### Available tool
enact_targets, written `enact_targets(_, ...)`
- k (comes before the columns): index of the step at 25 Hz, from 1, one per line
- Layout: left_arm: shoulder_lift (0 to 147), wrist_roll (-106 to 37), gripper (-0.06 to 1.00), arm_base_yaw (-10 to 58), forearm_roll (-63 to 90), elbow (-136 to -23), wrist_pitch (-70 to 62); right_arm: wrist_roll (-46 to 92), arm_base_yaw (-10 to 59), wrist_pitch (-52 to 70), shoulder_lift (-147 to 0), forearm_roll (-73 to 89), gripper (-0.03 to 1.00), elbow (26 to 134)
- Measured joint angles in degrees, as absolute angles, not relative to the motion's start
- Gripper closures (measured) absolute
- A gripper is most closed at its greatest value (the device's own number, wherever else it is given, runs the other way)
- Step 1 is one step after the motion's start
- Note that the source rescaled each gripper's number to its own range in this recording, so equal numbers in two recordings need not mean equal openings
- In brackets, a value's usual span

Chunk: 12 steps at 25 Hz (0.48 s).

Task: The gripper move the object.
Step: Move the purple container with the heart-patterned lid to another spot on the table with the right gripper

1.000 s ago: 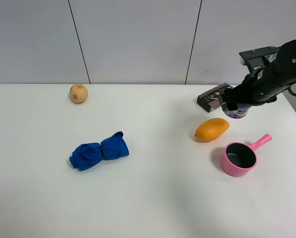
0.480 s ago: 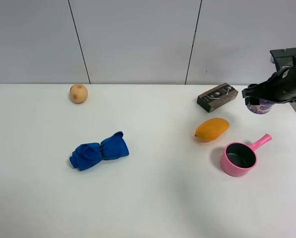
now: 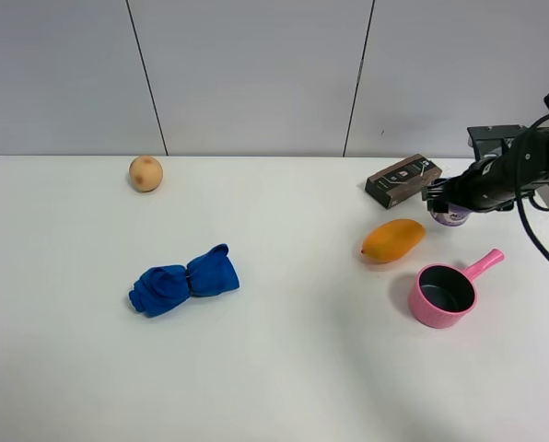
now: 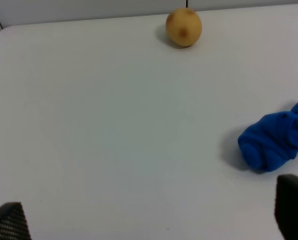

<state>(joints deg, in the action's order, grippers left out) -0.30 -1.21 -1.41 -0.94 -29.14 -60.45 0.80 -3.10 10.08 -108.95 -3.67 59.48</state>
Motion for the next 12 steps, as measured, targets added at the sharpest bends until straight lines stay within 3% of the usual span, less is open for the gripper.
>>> enact_targets(12,-0.3,-1.3,-0.06,-1.4,-0.9,-29.1,-60.4,0.8,-5.1,7.3,-113.1,1.5,0.96,59.4)
